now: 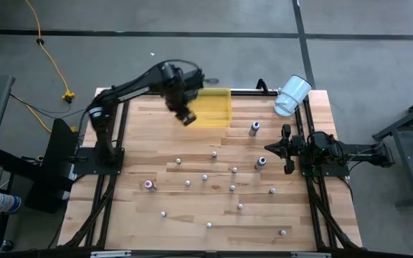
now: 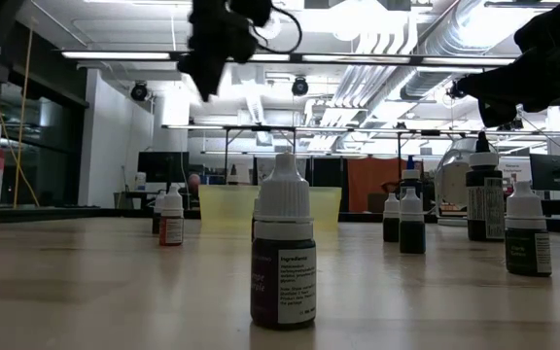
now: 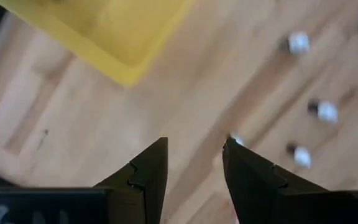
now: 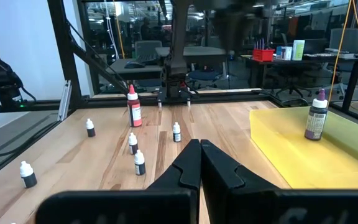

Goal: Pick & Place food coloring
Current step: Put the large pink food coloring bottle into the yellow container

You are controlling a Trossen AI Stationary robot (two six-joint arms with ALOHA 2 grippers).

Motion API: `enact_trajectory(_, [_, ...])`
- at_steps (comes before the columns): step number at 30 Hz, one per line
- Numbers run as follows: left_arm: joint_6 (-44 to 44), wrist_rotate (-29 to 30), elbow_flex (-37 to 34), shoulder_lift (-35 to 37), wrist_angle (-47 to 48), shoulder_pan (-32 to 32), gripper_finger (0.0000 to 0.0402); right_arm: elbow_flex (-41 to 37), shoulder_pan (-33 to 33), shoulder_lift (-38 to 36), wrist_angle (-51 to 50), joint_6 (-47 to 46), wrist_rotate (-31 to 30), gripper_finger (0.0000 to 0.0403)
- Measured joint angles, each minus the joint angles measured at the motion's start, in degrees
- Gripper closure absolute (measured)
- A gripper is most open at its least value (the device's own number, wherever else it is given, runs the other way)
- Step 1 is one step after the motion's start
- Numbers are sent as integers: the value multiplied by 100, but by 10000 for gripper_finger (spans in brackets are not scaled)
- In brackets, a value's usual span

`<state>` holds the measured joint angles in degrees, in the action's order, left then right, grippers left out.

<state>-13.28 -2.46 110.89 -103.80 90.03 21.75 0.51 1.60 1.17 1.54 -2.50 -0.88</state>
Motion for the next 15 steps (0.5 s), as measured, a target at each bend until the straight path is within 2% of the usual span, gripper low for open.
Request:
enact_trajectory(7, [-46,39,-1491,1303,12,-896,257,-1,-1,-1,0,0,1,402])
enact_trajectory(15, [-924,31,-2632,2493,0,-1882,257,-2,-2,-2,0,0,0,402])
